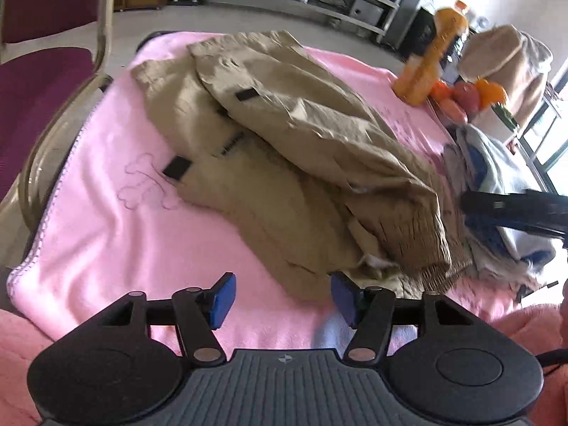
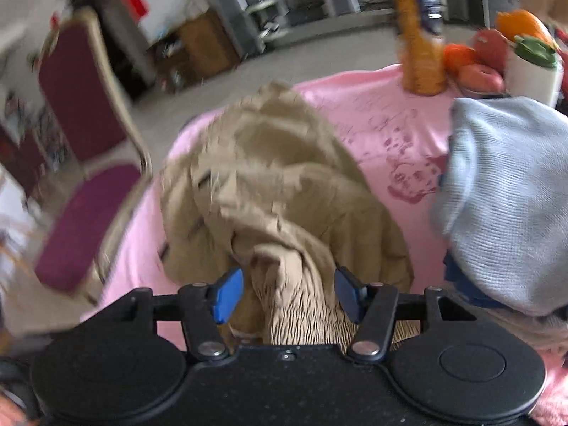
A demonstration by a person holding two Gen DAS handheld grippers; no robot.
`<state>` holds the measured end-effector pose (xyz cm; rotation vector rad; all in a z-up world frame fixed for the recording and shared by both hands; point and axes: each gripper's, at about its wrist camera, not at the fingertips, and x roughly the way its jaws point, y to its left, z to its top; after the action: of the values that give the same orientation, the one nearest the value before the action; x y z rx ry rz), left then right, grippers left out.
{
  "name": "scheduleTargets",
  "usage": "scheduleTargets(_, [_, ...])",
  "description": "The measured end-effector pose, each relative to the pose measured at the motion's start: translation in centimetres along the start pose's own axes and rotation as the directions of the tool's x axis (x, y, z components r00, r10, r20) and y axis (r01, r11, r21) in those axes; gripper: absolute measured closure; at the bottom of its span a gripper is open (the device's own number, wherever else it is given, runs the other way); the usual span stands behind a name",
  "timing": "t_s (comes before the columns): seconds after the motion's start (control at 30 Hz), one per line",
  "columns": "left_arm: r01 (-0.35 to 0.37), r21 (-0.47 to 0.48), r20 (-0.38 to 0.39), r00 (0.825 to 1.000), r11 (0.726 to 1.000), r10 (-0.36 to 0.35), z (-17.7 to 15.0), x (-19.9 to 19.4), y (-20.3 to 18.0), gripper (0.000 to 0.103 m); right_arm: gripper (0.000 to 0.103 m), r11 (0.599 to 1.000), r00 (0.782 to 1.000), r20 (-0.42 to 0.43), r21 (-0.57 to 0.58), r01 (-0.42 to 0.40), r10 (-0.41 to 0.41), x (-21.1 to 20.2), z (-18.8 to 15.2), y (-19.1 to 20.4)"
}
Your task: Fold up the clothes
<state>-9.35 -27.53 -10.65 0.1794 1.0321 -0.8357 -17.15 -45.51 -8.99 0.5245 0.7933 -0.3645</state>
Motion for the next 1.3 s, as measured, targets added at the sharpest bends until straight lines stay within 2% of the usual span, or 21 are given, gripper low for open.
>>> scheduleTargets(0.03, [-0.006,0.002,0.002,1.000,1.000,0.006,-0.2,0.0,0.0,0.042,0.033,0.999,1.000,-0.011,-0.036,0.016,-0.016,0.5,-0.2,0.7])
scheduleTargets(0.07, [-0.014,0.003,0.006,1.000,1.000,0.014,-0.3,-0.1,0.1,0.042,0.018,0.997,0.999,-0.020,-0.076,0.032,-0.034,1.0,-0.4,1.4])
scheduleTargets(0.1, [-0.022,0.004,0.009,1.000,1.000,0.022,-0.4,-0.1,0.2,0.042,0.013,0.992,0.998,-0.013,-0.117,0.055,-0.057,1.2,-0.7,2.1])
scheduleTargets(0.2, [-0.036,-0.003,0.020,0.999,0.999,0.036,-0.8,-0.3,0.6,0.042,0.012,0.961,0.990,0.053,-0.238,0.141,-0.133,1.3,-1.4,4.6])
scheduleTargets(0.3, [-0.033,-0.036,0.029,0.999,0.999,0.034,-1.0,-0.6,1.5,0.042,0.028,0.939,0.994,0.071,-0.329,0.098,-0.079,0.9,-1.6,7.1])
scheduleTargets(0.4, [-0.020,-0.066,0.022,1.000,0.998,0.021,-1.2,-0.5,2.4,0.042,0.031,0.919,0.996,-0.042,-0.392,0.051,-0.073,2.9,-1.1,8.5])
scheduleTargets(0.47, [-0.003,-0.076,0.014,1.000,0.997,0.004,-1.4,-0.3,2.7,0.042,0.041,0.897,0.982,-0.100,-0.430,0.100,-0.158,5.5,-0.9,8.6])
scheduleTargets(0.53, [0.006,-0.075,0.015,1.000,0.997,-0.005,-1.7,-0.2,2.9,0.042,0.052,0.873,0.959,-0.090,-0.444,0.203,-0.269,7.3,-0.4,7.6])
scheduleTargets(0.57, [0.012,-0.074,0.014,1.000,0.997,-0.011,-1.7,-0.1,2.9,0.042,0.056,0.881,0.951,-0.092,-0.412,0.232,-0.294,7.8,0.2,6.6])
scheduleTargets(0.63, [0.033,-0.079,0.008,0.999,0.996,-0.032,-1.8,0.2,3.2,0.042,0.056,0.924,0.949,-0.135,-0.302,0.236,-0.286,8.3,1.5,4.2])
scheduleTargets(0.7, [0.050,-0.088,0.000,0.999,0.995,-0.050,-1.8,0.5,3.4,0.042,0.052,0.961,0.957,-0.185,-0.204,0.184,-0.223,8.3,2.2,2.5])
scheduleTargets(0.77, [0.061,-0.097,-0.012,0.998,0.993,-0.062,-1.8,0.9,3.5,0.042,0.030,0.968,0.962,-0.203,-0.210,0.138,-0.181,8.4,2.0,2.6])
scheduleTargets(0.8, [0.062,-0.099,-0.016,0.998,0.993,-0.064,-1.8,1.0,3.5,0.042,0.025,0.965,0.962,-0.215,-0.232,0.119,-0.170,8.6,1.8,3.0])
scheduleTargets(0.83, [0.062,-0.099,-0.019,0.998,0.993,-0.064,-1.9,1.1,3.6,0.042,0.021,0.958,0.959,-0.222,-0.261,0.118,-0.179,9.0,1.5,3.5])
scheduleTargets(0.93, [0.061,-0.098,-0.023,0.998,0.993,-0.063,-2.0,1.3,3.6,0.042,0.021,0.915,0.940,-0.217,-0.366,0.173,-0.265,10.9,0.4,4.8])
scheduleTargets(1.0, [0.057,-0.089,-0.020,0.998,0.994,-0.059,-2.0,1.2,3.4,0.042,0.030,0.886,0.925,-0.194,-0.404,0.229,-0.328,12.0,0.0,4.8])
scheduleTargets(1.1, [0.054,-0.077,-0.019,0.998,0.996,-0.056,-2.1,1.1,3.2,0.042,0.050,0.937,0.942,-0.194,-0.274,0.216,-0.274,10.6,0.9,3.4])
scheduleTargets(1.13, [0.053,-0.073,-0.018,0.998,0.996,-0.055,-2.1,1.1,3.2,0.041,0.062,0.954,0.951,-0.190,-0.223,0.201,-0.244,9.8,1.4,2.8])
scheduleTargets(1.17, [0.054,-0.073,-0.021,0.998,0.996,-0.056,-2.2,1.2,3.1,0.041,0.083,0.969,0.961,-0.181,-0.172,0.179,-0.210,8.8,2.0,2.1])
scheduleTargets(1.2, [0.055,-0.075,-0.027,0.998,0.996,-0.057,-2.2,1.3,3.1,0.041,0.089,0.979,0.970,-0.166,-0.122,0.160,-0.179,7.7,2.6,1.5])
scheduleTargets(1.3, [0.067,-0.085,-0.036,0.997,0.994,-0.071,-2.1,1.4,2.9,0.041,0.092,0.996,0.996,-0.066,0.051,0.069,-0.066,3.6,4.9,-0.4])
